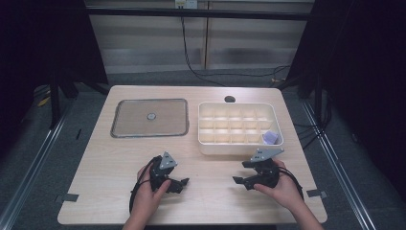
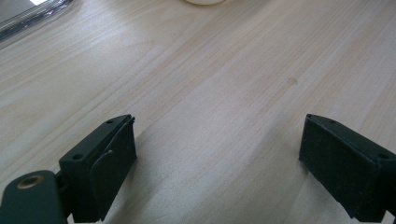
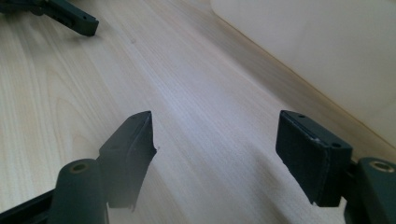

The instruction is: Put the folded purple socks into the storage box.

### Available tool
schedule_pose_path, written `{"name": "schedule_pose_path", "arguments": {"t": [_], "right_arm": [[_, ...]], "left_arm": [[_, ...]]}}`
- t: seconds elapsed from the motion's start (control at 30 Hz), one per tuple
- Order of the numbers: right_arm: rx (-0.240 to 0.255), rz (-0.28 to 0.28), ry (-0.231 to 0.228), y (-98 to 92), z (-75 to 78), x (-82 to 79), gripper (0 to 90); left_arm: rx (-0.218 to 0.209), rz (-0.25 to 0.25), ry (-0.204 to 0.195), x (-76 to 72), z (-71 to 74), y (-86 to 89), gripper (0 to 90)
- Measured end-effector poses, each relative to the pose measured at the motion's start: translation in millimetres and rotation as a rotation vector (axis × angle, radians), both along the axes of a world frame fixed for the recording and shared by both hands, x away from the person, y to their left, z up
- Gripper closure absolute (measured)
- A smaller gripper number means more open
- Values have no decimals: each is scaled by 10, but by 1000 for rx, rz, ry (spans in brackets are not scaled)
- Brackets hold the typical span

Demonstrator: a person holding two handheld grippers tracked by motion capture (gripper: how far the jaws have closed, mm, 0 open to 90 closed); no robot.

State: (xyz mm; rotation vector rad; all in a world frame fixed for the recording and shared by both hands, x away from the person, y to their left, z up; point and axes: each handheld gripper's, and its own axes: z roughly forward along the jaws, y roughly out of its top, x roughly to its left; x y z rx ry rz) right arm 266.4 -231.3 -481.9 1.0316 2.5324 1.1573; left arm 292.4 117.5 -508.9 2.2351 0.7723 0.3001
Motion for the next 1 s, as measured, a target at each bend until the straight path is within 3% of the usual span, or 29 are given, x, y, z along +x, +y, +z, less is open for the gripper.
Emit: {"name": "schedule_pose_path", "arguments": {"t": [0.7, 1.0], "right_arm": [[-68, 8, -42, 11, -224, -40, 229], [-60, 14, -72, 12, -274, -61, 188]], "left_arm": [[0, 0, 0, 0, 0, 0, 103], [0, 0, 0, 0, 0, 0, 103]]}}
